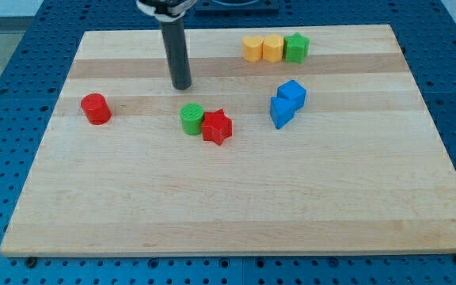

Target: Slide the green circle towards the top center

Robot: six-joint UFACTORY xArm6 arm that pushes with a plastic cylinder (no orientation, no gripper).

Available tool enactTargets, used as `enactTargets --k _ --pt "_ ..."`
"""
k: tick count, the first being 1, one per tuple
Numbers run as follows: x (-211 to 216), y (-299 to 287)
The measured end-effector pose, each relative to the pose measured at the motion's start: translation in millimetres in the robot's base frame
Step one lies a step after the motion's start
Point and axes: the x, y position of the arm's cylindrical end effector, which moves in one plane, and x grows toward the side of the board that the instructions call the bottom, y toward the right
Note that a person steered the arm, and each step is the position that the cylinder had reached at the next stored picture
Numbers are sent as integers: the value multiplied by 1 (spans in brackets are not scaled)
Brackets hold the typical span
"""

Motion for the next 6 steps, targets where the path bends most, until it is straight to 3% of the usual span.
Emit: enactTargets --k 3,4,6 --pt "117 7" --pt "130 24" --pt "105 31"
